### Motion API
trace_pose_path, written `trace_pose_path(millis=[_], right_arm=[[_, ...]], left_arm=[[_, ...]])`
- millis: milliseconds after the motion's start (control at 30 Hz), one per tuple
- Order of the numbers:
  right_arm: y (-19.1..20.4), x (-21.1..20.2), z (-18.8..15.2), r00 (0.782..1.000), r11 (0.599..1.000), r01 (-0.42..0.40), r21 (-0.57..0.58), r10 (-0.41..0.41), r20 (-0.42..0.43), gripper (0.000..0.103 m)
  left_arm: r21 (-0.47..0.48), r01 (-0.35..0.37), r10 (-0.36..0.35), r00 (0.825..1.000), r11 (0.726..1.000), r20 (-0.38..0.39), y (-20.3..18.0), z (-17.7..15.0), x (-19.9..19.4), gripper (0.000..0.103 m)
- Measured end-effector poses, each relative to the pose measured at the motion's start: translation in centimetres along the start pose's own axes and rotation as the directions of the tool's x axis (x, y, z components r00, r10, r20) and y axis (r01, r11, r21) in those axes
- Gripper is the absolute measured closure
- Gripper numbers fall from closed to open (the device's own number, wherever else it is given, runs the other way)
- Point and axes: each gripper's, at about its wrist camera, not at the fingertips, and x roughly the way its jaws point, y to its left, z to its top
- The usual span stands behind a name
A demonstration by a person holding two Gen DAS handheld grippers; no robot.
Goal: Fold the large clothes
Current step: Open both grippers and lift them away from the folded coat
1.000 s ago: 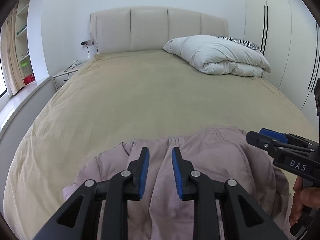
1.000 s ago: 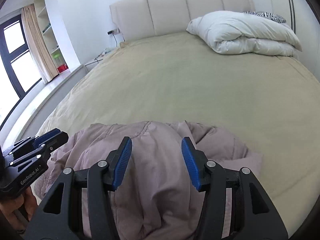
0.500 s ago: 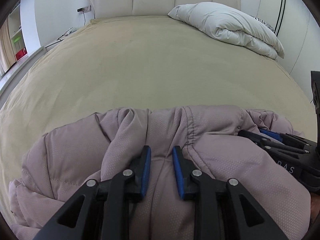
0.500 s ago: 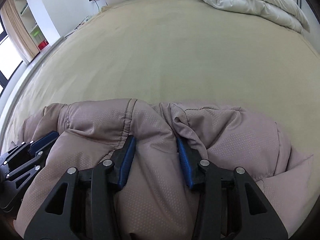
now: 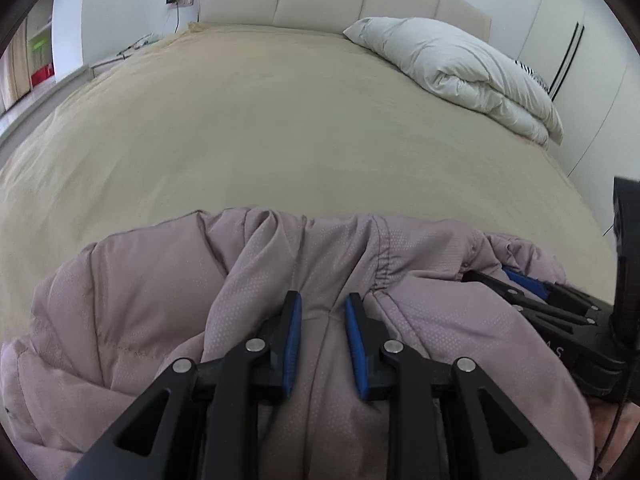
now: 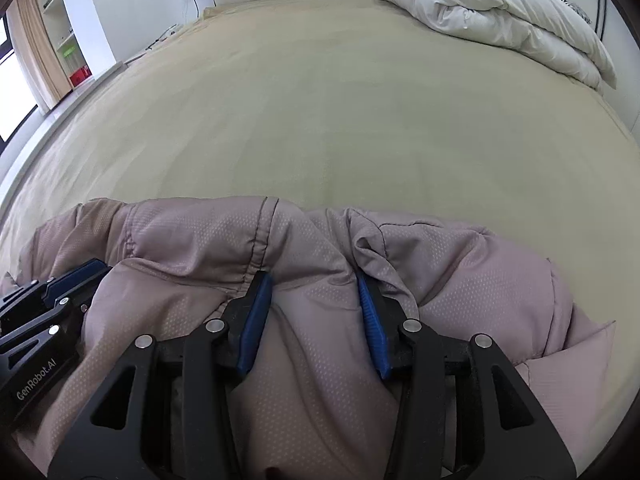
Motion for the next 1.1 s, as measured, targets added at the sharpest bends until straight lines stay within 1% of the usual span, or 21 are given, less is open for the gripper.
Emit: trace_pose_path(millis=[67,133,200,267,333,400,433,467,533,567,600,633,700,733,767,800,833,867,967,1033,1100], right_arm=[[-1.5,-3.1,-0.3,0.998,0.996,-0.064,0.057,0.063,0.015,0.06],[-2.3,-8.4,-1.3,0.982,0.988,-0.122,0.097,0.106,0.157,0.06],[-1.0,-13.0,-2.2,0.961,0.988,-0.148,0.035,0.136,0.239,0.06],[1.9,-14.5,-3.8,0.967,0.987,-0.139,-0.085,0.154,0.204,0.06],[5.0,-13.1,-6.2,0.989,0.975,-0.048,-0.219,0.077,0.125,0.06],[6.4,-9.4,-8.7,1.0,0.963,-0.006,-0.27,0.014,0.028,0.06],[6.2,-8.1,-10.5,1.0,0.962,-0.001,-0.275,0.009,0.025,0.06],[6.0,-7.9,-11.0,0.998,0.962,0.002,-0.274,0.014,0.056,0.06],[5.8,-9.2,-10.5,0.999,0.977,0.002,-0.215,0.007,0.041,0.06],[5.7,-10.6,-10.3,0.999,0.984,0.006,-0.178,0.003,0.049,0.06],[6.2,-12.3,-10.2,0.995,0.986,0.003,-0.169,0.014,0.099,0.06],[6.6,-14.5,-10.4,0.984,0.984,-0.006,-0.181,0.038,0.172,0.06],[8.0,-17.9,-11.7,0.957,0.974,-0.007,-0.225,0.072,0.28,0.05],[8.7,-18.4,-12.6,0.954,0.968,-0.011,-0.251,0.085,0.286,0.028],[9.5,-17.8,-13.6,0.964,0.958,-0.009,-0.286,0.085,0.254,0.014],[10.3,-16.5,-14.5,0.977,0.95,0.001,-0.313,0.066,0.201,0.014],[10.6,-14.1,-15.4,0.993,0.944,0.001,-0.33,0.038,0.111,0.014],[10.3,-12.6,-16.0,0.997,0.95,-0.001,-0.314,0.024,0.072,0.013],[9.6,-14.6,-15.6,0.991,0.976,-0.013,-0.219,0.041,0.127,0.014],[8.8,-18.4,-15.6,0.974,0.989,-0.019,-0.147,0.052,0.222,0.014],[8.0,-23.6,-16.5,0.926,0.99,-0.04,-0.139,0.089,0.368,0.014]], left_arm=[[-0.069,0.013,-0.012,1.0,0.998,0.018,1.1,-0.4,-2.8,0.077],[-0.082,-0.005,0.011,0.997,0.997,0.071,1.5,-1.3,-5.9,0.076],[-0.09,-0.011,0.019,0.995,0.996,0.095,1.9,-2.3,-7.7,0.076],[-0.106,-0.008,0.019,0.995,0.994,0.098,2.4,-3.4,-8.9,0.076],[-0.105,-0.011,0.023,0.993,0.994,0.117,2.6,-4.5,-10.5,0.076],[-0.093,-0.001,0.013,0.991,0.996,0.131,2.7,-6.0,-12.4,0.076],[-0.082,0.003,0.008,0.991,0.997,0.132,2.7,-6.6,-13.2,0.076],[-0.07,0.004,0.005,0.991,0.998,0.133,2.7,-7.3,-14.1,0.076],[-0.045,0.012,-0.006,0.99,0.999,0.143,3.1,-8.8,-16.3,0.076],[-0.041,0.006,0.001,0.988,0.999,0.156,3.5,-9.6,-17.4,0.071],[-0.049,-0.005,0.013,0.986,0.999,0.167,4.0,-10.4,-18.4,0.064],[-0.07,-0.004,0.016,0.984,0.998,0.18,4.7,-11.4,-19.5,0.062],[-0.102,0.009,0.011,0.982,0.995,0.189,6.0,-13.1,-21.1,0.06],[-0.115,0.006,0.015,0.982,0.993,0.187,6.5,-14.0,-21.9,0.06],[-0.124,0.004,0.019,0.982,0.992,0.186,7.0,-14.8,-22.6,0.06],[-0.126,0.002,0.021,0.982,0.992,0.186,7.4,-15.7,-23.5,0.06],[-0.12,-0.01,0.033,0.982,0.993,0.184,7.6,-16.5,-24.2,0.06],[-0.118,-0.028,0.049,0.983,0.993,0.178,7.9,-17.2,-25.0,0.06],[-0.135,-0.049,0.076,0.976,0.99,0.205,9.9,-19.3,-28.9,0.059],[-0.171,-0.094,0.135,0.959,0.981,0.248,12.0,-20.4,-32.5,0.058],[-0.223,-0.123,0.185,0.94,0.967,0.286,14.3,-21.4,-36.2,0.058]])
